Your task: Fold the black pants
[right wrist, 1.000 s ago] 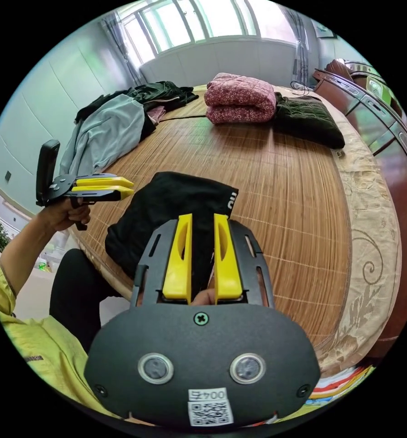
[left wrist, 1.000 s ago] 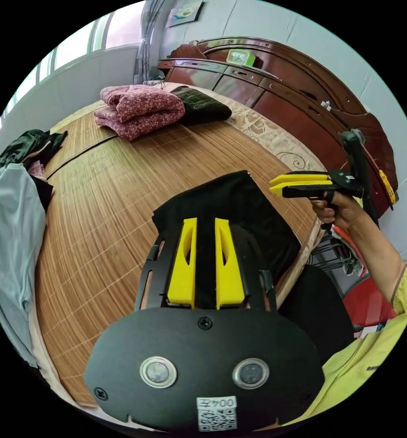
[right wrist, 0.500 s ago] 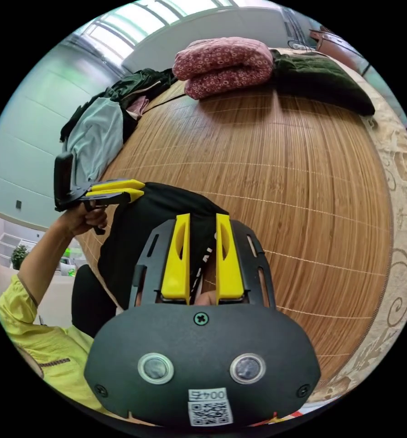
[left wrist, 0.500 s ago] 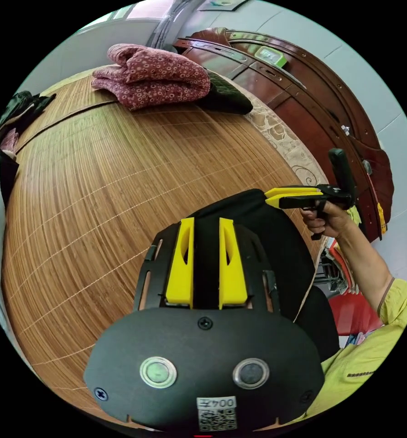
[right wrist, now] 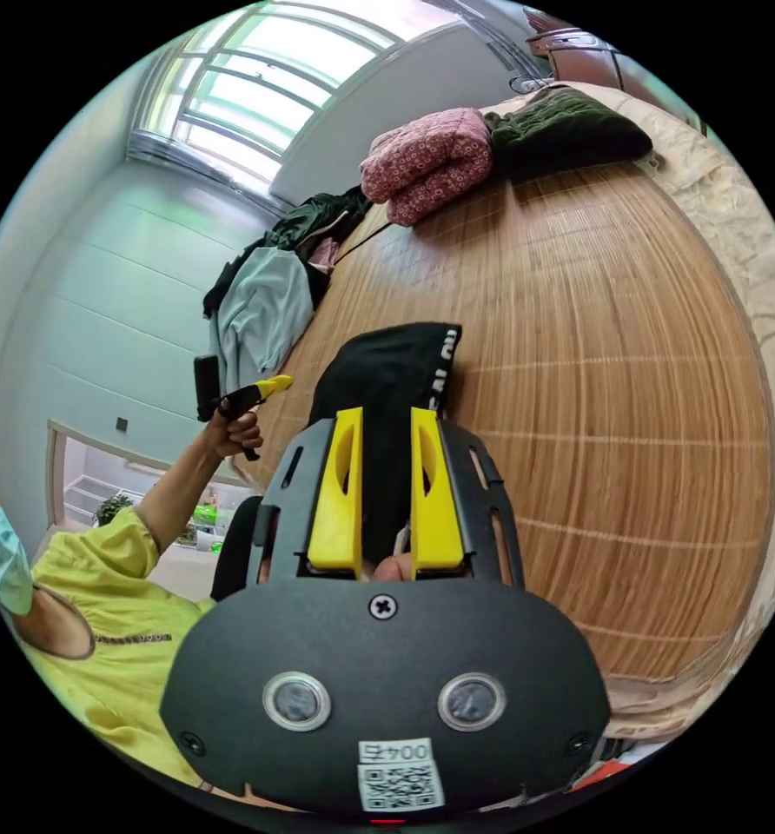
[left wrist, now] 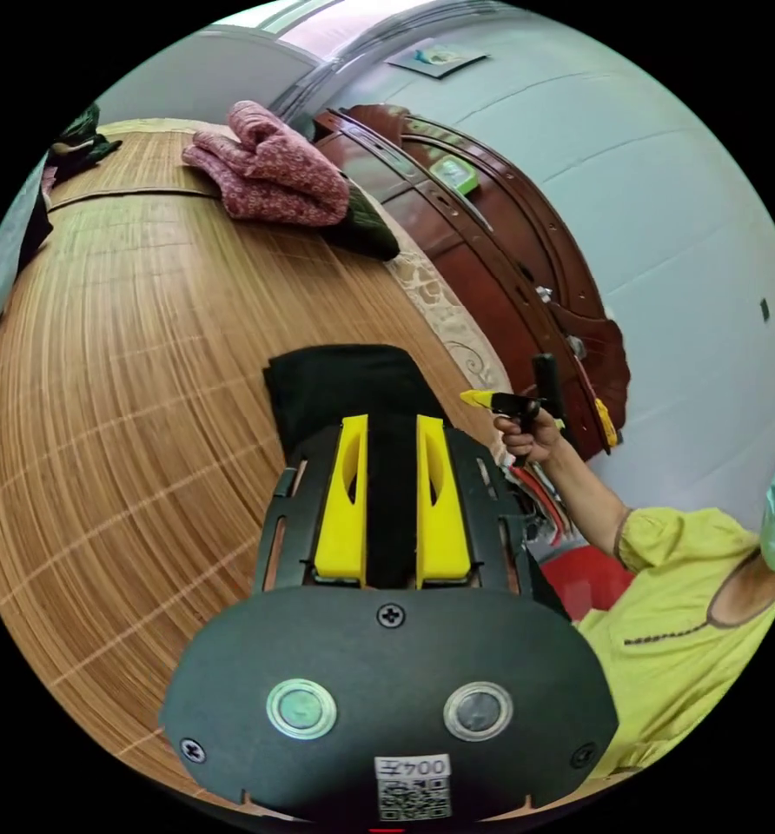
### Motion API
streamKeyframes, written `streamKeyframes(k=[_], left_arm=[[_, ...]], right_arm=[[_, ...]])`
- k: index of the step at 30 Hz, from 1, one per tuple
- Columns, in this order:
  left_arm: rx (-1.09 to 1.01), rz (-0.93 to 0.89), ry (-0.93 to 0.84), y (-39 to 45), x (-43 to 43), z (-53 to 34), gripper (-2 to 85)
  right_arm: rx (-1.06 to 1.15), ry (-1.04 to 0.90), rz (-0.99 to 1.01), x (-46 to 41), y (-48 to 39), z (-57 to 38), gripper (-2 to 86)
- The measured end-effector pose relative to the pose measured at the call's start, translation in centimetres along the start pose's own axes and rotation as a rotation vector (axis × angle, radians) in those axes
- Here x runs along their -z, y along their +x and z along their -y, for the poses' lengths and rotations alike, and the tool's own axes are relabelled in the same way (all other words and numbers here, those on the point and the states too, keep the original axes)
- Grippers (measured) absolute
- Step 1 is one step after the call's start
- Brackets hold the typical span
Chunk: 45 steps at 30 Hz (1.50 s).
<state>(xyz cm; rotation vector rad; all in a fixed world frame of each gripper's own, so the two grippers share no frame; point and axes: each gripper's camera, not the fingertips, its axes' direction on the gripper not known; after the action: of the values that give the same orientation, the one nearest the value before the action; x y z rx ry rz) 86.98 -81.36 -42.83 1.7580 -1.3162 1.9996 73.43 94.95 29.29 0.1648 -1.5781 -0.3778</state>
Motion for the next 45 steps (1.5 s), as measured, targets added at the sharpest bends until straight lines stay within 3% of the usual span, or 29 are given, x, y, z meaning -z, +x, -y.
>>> streamKeyframes(k=[4,10,14,21,27,33,39,45], left_arm=[[-0.07,-0.002,-0.113,2.8,-0.4,-4.3,9.0],[0.035,0.123,-0.132,1.9,0.7,-8.1,8.4],[0.13,0.042,0.073,3.1,5.1,-9.7,9.0],[0.131,0.169,0.056,7.1,5.9,-14.5,10.3],[0.183,0.205,0.175,9.1,6.2,-16.8,11.3],[0.236,0.2,0.171,10.1,6.7,-17.1,9.0],[0.201,0.262,0.108,11.9,7.4,-17.5,2.7],[0.27,0.234,0.131,11.8,10.4,-18.3,2.1]], right_arm=[[0.002,-0.005,0.1,0.7,-2.0,-5.3,8.6],[-0.062,-0.116,-0.025,-1.4,-1.9,-8.1,8.3],[-0.097,-0.019,0.033,1.7,-2.7,-9.4,8.4],[-0.182,0.17,0.225,5.3,-4.5,-16.2,8.0],[-0.192,0.255,-0.161,4.4,-8.1,-18.3,8.9],[-0.156,0.175,-0.308,3.1,-9.8,-15.8,9.8],[-0.186,0.084,-0.359,2.2,-9.1,-13.5,3.3],[-0.271,0.111,-0.247,4.8,-6.4,-14.2,4.6]])
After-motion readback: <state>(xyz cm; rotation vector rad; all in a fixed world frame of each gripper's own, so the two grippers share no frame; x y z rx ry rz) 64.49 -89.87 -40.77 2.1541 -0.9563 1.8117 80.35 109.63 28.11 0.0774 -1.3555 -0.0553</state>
